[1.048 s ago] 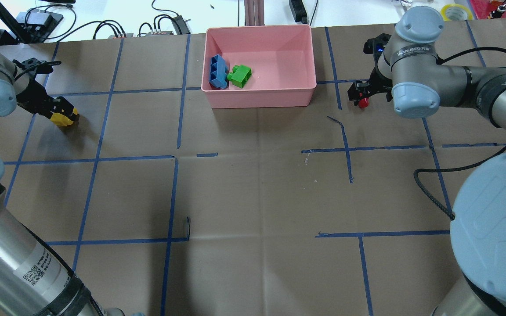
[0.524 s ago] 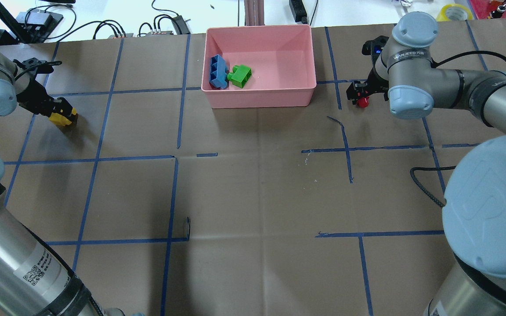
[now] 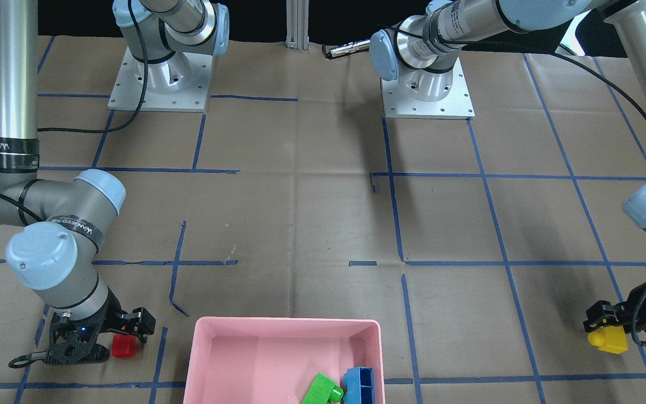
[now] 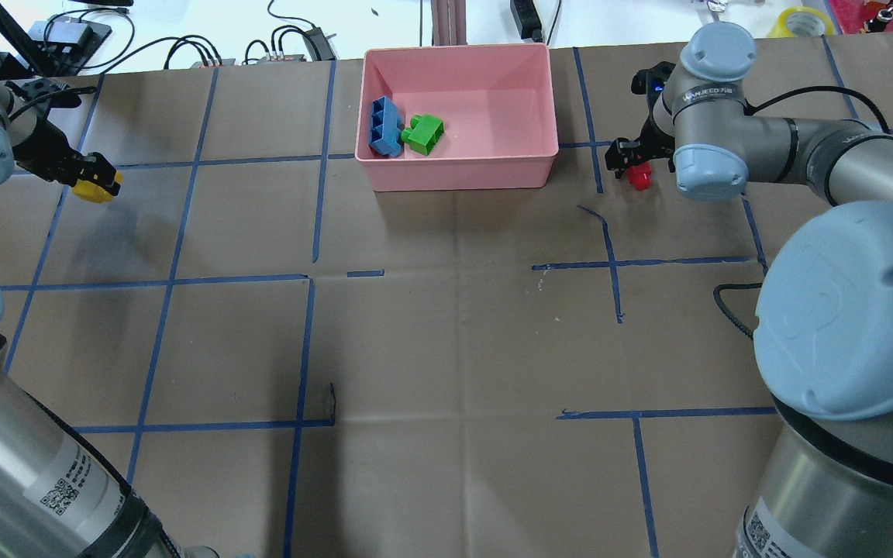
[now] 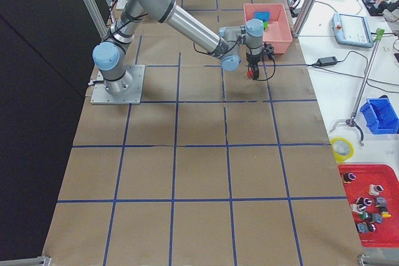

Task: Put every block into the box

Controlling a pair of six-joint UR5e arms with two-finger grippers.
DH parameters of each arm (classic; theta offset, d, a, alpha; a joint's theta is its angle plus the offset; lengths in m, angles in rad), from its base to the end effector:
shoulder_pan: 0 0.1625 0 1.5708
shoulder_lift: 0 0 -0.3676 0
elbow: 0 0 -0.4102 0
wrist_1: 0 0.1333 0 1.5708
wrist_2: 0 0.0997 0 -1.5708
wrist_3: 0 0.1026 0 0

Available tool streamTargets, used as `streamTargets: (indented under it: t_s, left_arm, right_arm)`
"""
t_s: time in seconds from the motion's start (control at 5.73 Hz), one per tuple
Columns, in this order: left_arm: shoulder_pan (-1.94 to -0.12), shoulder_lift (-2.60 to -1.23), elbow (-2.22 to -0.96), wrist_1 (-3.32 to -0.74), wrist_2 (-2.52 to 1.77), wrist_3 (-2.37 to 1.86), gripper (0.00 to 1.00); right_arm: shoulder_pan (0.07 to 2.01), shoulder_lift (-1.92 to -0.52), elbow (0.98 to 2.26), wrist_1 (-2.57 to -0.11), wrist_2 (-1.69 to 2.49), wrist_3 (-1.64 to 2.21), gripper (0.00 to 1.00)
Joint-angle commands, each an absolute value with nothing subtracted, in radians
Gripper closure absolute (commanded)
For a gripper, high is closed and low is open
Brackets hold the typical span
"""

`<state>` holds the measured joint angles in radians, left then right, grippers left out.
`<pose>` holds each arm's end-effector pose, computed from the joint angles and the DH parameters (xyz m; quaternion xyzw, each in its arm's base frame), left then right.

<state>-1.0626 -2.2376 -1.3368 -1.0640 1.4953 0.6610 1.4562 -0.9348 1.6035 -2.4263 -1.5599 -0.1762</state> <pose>0.2207 -0.6860 0.1847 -0.0776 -0.9956 0.0516 0.0111 0.0584 -0.6683 0.1216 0.0312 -0.9951 0.0931 0.0081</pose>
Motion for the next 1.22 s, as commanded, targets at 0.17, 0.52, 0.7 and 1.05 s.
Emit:
streamTargets:
  t_s: [0.17, 0.52, 0.7, 1.05]
  left_arm:
    - [-1.300, -2.151, -1.202, -1.213, 1.578, 0.433, 0.80]
    - [-1.542, -2.172, -1.136, -1.223, 1.565, 0.011, 0.80]
    - [-1.634, -2.190, -1.120, -1.223, 1.556, -0.121, 0.80]
    - [-1.736, -2.204, -1.111, -1.212, 1.401, -0.338, 0.80]
  right_arm:
    - [1.457, -0.930, 1.598, -2.425, -1.560, -0.176, 0.26]
    - [1.457, -0.934, 1.609, -2.418, -1.534, -0.166, 0.68]
    - [1.457, -0.942, 1.597, -2.383, -1.536, -0.170, 0.93]
    - [1.456, -1.001, 1.550, -2.258, -1.542, -0.230, 0.99]
